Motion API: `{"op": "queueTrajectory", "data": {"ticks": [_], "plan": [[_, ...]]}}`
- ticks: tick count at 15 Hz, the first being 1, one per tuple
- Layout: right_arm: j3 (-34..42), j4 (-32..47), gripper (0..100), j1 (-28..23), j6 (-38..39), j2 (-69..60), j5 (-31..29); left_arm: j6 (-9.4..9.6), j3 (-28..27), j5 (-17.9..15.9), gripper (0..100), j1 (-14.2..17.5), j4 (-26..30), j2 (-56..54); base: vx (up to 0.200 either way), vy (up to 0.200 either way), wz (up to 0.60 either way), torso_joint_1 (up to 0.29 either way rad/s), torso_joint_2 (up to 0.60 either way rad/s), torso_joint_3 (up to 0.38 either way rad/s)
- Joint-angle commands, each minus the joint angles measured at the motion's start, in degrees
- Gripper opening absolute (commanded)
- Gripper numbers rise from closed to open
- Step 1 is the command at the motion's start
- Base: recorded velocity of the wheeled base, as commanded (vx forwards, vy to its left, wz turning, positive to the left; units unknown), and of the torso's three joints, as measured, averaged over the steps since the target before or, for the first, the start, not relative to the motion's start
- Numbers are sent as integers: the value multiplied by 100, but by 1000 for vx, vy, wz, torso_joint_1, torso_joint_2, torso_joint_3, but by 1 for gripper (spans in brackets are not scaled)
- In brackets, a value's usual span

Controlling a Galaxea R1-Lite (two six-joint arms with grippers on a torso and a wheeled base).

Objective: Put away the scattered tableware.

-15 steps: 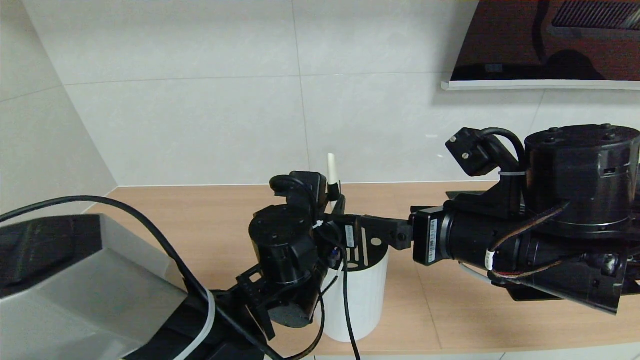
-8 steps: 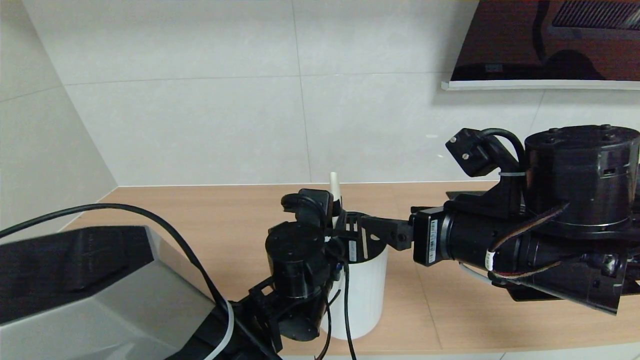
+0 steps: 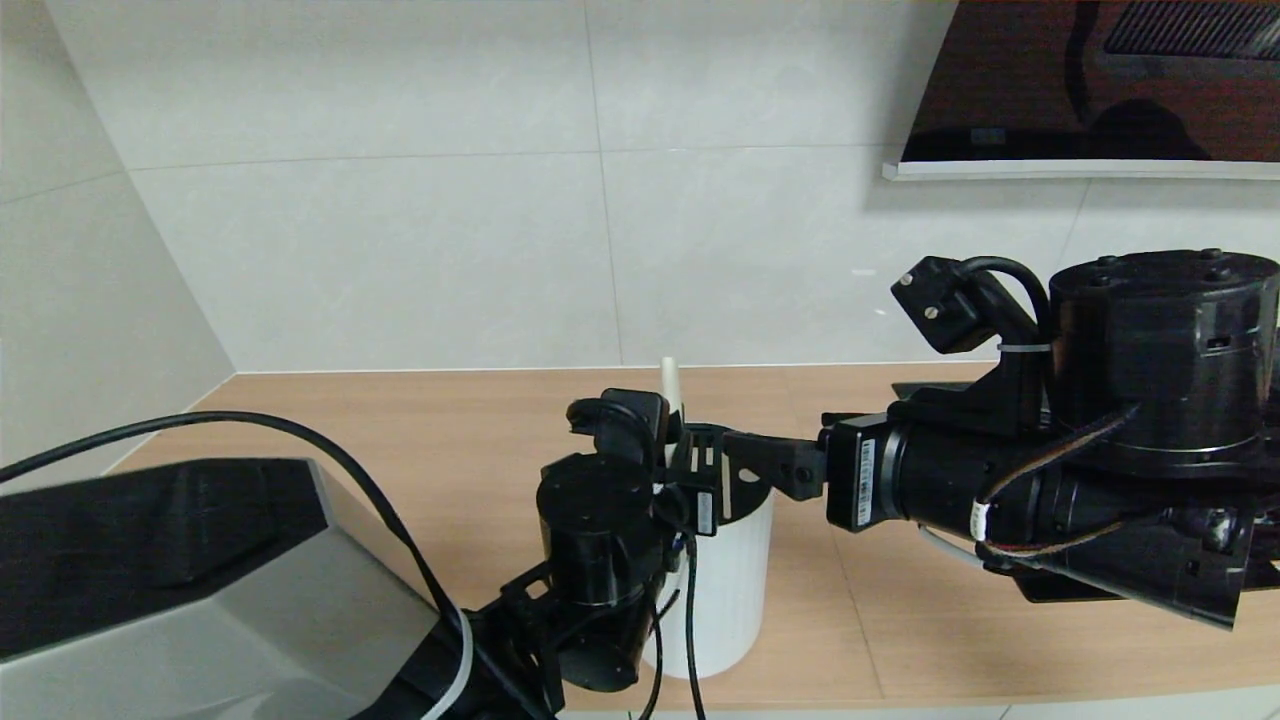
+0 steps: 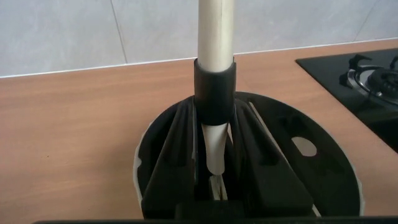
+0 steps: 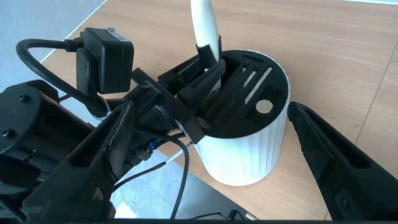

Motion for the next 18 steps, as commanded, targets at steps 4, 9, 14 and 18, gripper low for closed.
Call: {"op": "queueTrajectory", "data": {"ticks": [4,9,14,18], "plan": [[-1,-1,100,3,1,5,-1,16,70,0,100,-20,1,-28,0,0,0,0,0,0],[-1,-1,100,3,1,5,-1,25,123,-17,100,-20,9,-195,0,0,0,0,0,0],[-1,-1,100,3,1,5,-1,25,158,-17,100,-20,44,-362,0,0,0,0,0,0],[-1,-1,100,-5,1,14,-10,16,246,-52,100,32,88,-828,0,0,0,0,0,0]]}}
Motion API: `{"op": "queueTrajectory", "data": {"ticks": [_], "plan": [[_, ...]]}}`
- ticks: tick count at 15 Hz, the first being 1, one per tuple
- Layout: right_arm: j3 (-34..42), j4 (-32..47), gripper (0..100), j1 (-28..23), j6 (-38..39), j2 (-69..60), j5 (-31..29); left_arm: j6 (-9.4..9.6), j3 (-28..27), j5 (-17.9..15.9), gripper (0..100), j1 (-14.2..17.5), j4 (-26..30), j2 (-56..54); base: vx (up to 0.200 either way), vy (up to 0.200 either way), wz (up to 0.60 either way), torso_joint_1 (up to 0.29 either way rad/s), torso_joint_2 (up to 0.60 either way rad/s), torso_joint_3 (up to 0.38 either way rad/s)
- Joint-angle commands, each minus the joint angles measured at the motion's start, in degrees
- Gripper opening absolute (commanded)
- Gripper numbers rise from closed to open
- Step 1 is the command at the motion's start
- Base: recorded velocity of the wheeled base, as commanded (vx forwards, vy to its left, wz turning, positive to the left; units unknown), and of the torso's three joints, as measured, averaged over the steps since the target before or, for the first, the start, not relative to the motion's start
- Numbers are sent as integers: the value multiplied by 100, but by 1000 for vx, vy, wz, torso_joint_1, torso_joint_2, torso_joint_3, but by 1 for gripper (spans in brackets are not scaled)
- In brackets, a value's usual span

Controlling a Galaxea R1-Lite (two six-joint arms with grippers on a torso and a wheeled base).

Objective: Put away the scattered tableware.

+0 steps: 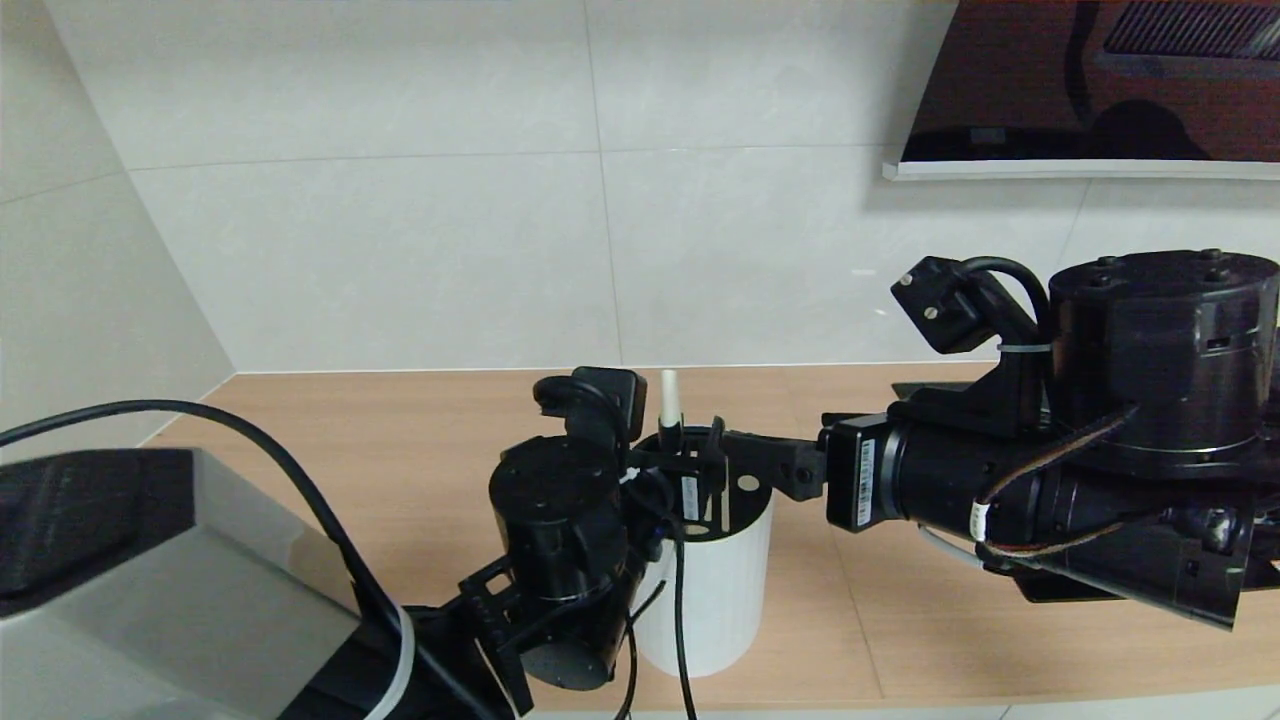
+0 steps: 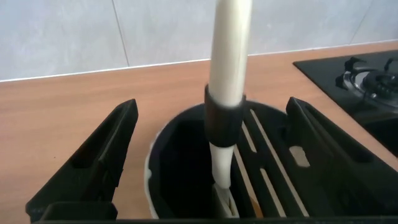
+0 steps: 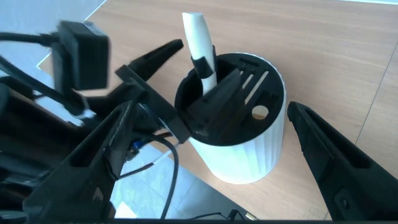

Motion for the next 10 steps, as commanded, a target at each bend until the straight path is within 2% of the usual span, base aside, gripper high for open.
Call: {"op": "queueTrajectory", "data": {"ticks": [1,3,4,5,6,7,10], "plan": [[-10,-4,100,-76,1,-23,2,-6,135,-15,100,19,187,-598,0,0,0,0,0,0],[-10,-4,100,-216,1,-129,-6,-15,205,-41,100,28,750,-1363,0,0,0,0,0,0],[-1,-4,100,-339,1,-261,2,-15,310,-85,100,28,1330,-2031,0,0,0,0,0,0],[34,14,100,-392,1,-419,2,-41,407,-287,100,28,1989,-2708,0,0,0,0,0,0],[43,32,100,-427,1,-472,2,-50,442,-401,100,28,2262,-2971,0,0,0,0,0,0],[60,49,100,-603,1,-621,-24,-85,530,-762,100,186,3044,-3789,0,0,0,0,0,0],[271,14,100,-1148,-8,-1025,-68,-138,961,-1333,100,907,4019,-5107,0,0,0,0,0,0]]}}
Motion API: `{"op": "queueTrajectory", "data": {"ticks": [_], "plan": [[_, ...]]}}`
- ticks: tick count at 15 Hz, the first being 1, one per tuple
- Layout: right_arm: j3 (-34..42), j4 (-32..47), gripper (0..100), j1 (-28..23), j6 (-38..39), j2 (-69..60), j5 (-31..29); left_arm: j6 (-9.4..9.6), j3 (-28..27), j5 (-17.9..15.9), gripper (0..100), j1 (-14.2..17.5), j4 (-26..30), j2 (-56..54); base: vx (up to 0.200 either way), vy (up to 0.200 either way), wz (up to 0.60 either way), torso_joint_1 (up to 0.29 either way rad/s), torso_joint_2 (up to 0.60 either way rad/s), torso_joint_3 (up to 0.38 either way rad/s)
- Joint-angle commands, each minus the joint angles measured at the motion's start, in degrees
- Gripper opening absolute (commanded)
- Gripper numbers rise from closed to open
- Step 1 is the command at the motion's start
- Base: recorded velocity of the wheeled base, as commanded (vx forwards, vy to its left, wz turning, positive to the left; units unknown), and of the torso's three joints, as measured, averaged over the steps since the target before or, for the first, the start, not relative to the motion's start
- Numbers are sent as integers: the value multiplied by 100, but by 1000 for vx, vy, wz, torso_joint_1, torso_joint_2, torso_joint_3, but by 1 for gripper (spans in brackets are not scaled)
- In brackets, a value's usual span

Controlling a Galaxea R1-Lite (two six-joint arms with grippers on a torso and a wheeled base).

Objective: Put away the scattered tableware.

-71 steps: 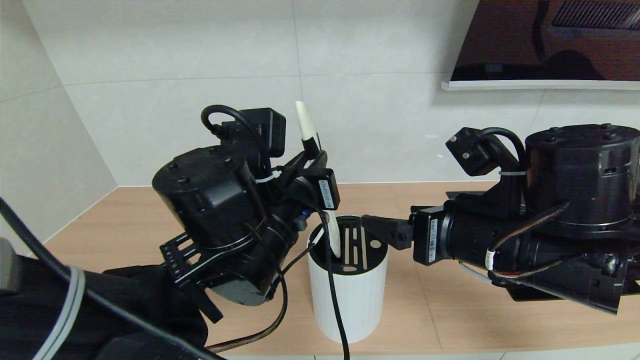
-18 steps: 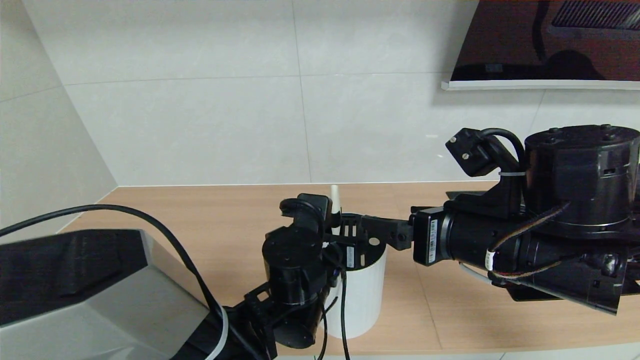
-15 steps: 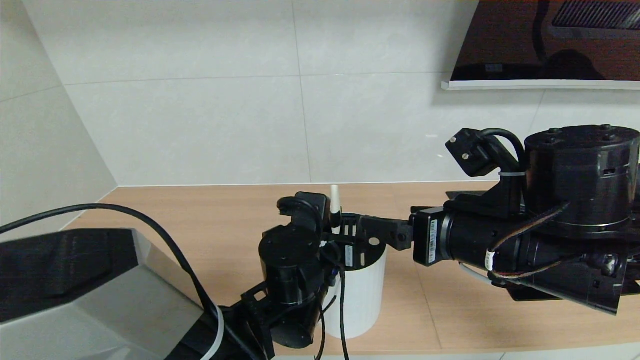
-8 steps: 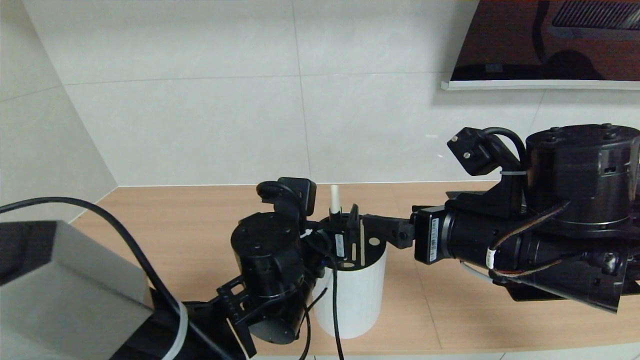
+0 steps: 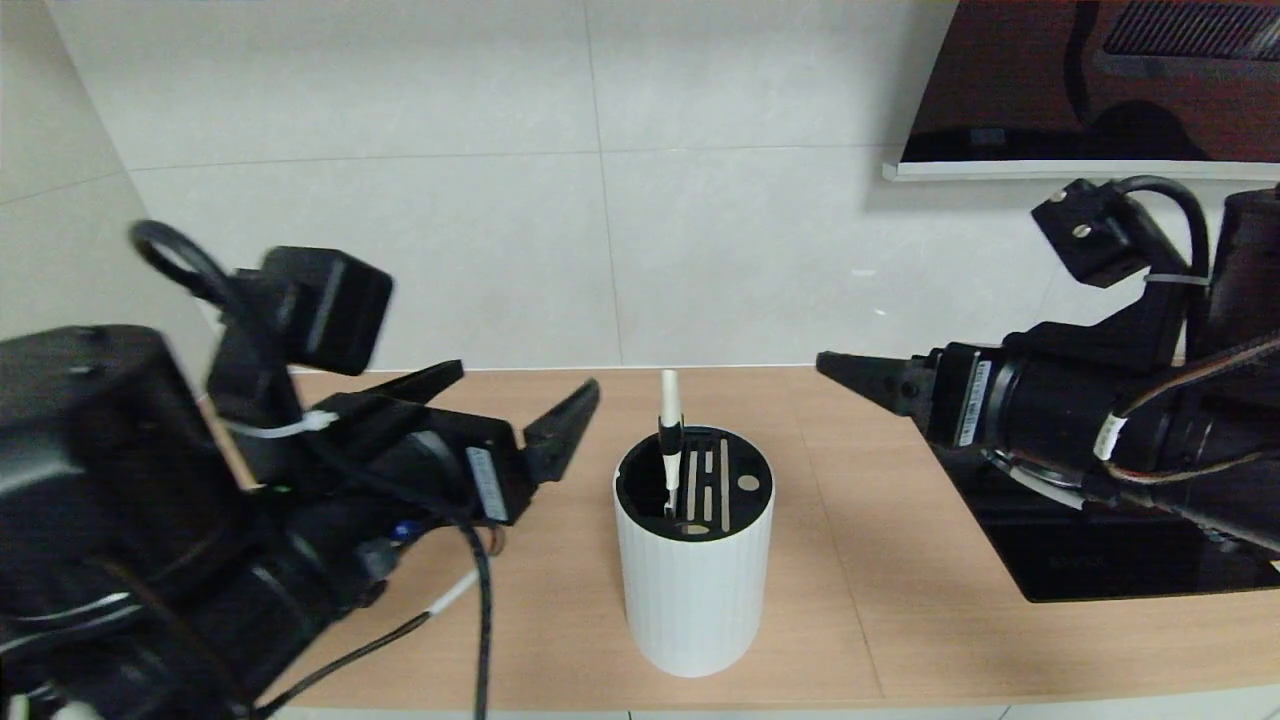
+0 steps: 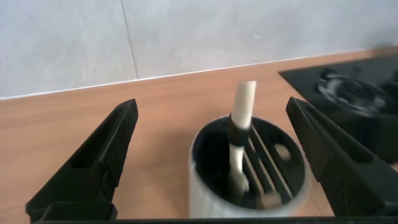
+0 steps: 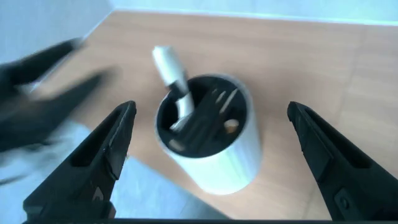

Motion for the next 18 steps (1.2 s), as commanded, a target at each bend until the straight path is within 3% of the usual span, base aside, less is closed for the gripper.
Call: {"op": "queueTrajectory", "data": {"ticks": [1,2,6,7,8,9,10,11,13,18], "plan": [[279,-17,100,-357,7,-414,-11,-50,502,-496,100,702,821,-1747,0,0,0,0,0,0],[719,-17,100,-568,-19,-818,-11,-50,784,-654,100,1027,1023,-2336,0,0,0,0,0,0],[1897,-17,100,-814,-248,-2549,33,29,1223,-768,100,1353,2095,-4041,0,0,0,0,0,0],[2292,36,100,-902,-256,-3472,7,82,1170,-786,100,1836,3027,-4736,0,0,0,0,0,0],[2362,45,100,-981,-274,-3692,-2,90,1144,-786,100,1950,3229,-4894,0,0,0,0,0,0],[2617,150,100,-1447,-529,-4351,-11,249,1065,-777,100,2240,3616,-5342,0,0,0,0,0,0],[2731,229,100,-1728,-793,-4632,-11,451,1047,-777,100,2416,3677,-5527,0,0,0,0,0,0],[2916,352,100,-2343,-1276,-5230,-2,899,1091,-777,100,2838,3704,-5878,0,0,0,0,0,0],[2951,537,100,-2871,-1733,-6004,33,1145,1056,-777,100,3225,3853,-6370,0,0,0,0,0,0],[2960,1240,100,-3468,-2779,-7498,77,1207,951,-839,100,3726,4257,-7355,0,0,0,0,0,0]]}}
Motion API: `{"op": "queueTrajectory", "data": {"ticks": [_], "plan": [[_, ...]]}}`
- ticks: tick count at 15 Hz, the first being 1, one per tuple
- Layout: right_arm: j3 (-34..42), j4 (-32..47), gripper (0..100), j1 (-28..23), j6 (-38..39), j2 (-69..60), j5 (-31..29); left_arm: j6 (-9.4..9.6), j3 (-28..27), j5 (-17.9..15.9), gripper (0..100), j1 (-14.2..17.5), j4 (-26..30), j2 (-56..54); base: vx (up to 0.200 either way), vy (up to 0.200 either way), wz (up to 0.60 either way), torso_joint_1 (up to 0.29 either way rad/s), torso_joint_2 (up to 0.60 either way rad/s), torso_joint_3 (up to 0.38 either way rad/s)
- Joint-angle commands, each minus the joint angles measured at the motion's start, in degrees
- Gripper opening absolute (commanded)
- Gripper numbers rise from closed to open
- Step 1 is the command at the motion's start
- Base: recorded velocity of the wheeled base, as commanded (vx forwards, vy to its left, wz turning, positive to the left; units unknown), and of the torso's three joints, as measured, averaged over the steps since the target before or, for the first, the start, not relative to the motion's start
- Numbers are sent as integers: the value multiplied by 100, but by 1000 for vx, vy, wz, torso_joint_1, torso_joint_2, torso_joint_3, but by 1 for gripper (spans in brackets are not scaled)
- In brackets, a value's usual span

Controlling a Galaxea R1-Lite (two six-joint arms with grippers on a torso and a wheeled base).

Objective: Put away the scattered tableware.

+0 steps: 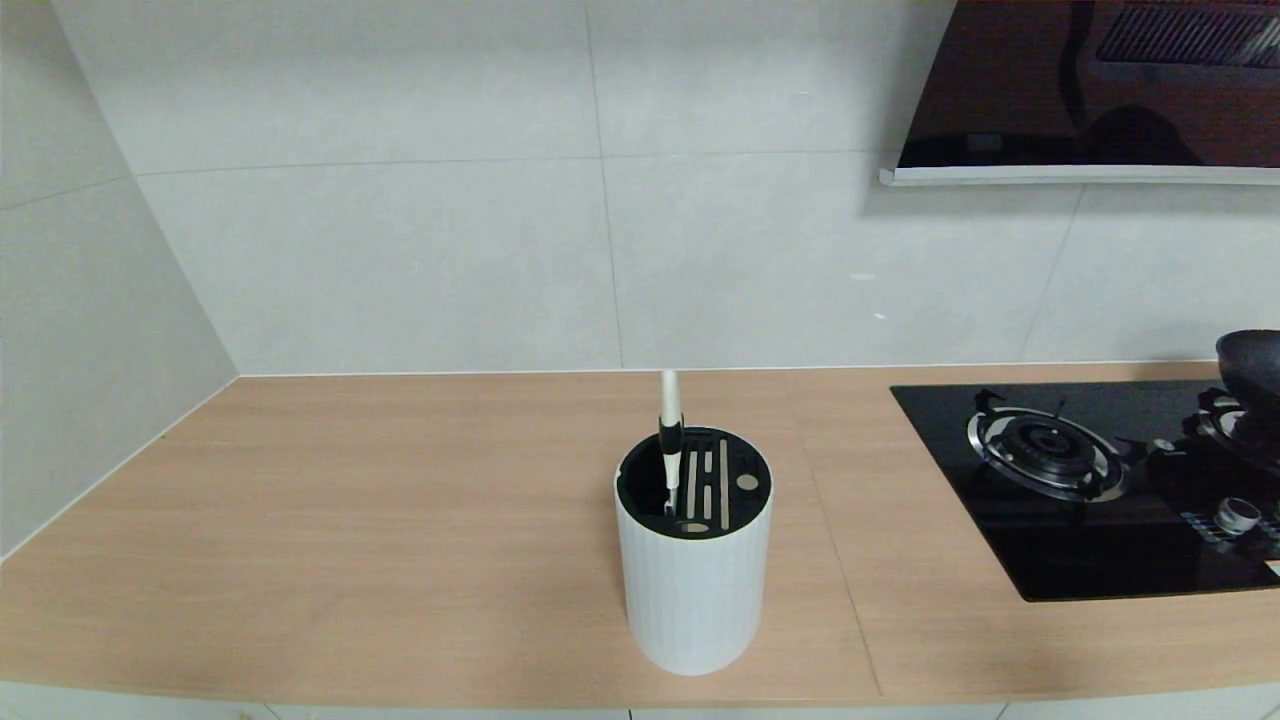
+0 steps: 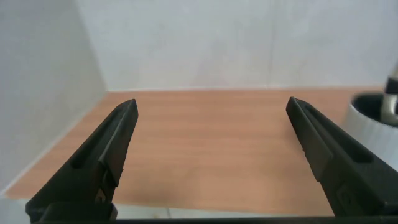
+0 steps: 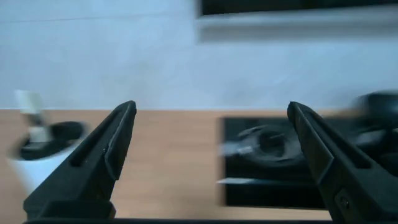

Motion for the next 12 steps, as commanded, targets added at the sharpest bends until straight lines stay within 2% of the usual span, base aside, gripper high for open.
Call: {"op": "queueTrajectory", "data": {"ticks": [1,2,4,5,6,8,9,10,11,12], "plan": [[68,128,100,-420,-214,-1084,69,13,40,-34,100,224,-24,-490,0,0,0,0,0,0],[147,137,100,-657,-205,-1277,201,-31,58,-34,100,338,-33,-498,0,0,0,0,0,0],[367,225,100,-763,-197,-1576,280,-5,181,-105,100,672,-33,-657,0,0,0,0,0,0],[464,225,100,-772,-153,-1576,183,39,392,-324,100,848,20,-973,0,0,0,0,0,0],[648,225,100,-772,-12,-1576,166,39,699,-483,100,892,11,-1052,0,0,0,0,0,0],[1422,225,100,-772,392,-1576,210,4,1420,-509,100,892,-183,-1052,0,0,0,0,0,0],[1975,225,100,-763,621,-1576,368,-5,2000,-685,100,892,-569,-1052,0,0,0,0,0,0],[2125,365,100,-763,735,-1576,561,22,2510,-984,100,892,-1114,-1052,0,0,0,0,0,0],[2125,638,100,-763,867,-1576,632,-40,2519,-1283,100,892,-1097,-1052,0,0,0,0,0,0],[2125,857,100,-763,893,-1576,632,-101,2519,-1397,100,892,-1035,-1052,0,0,0,0,0,0]]}}
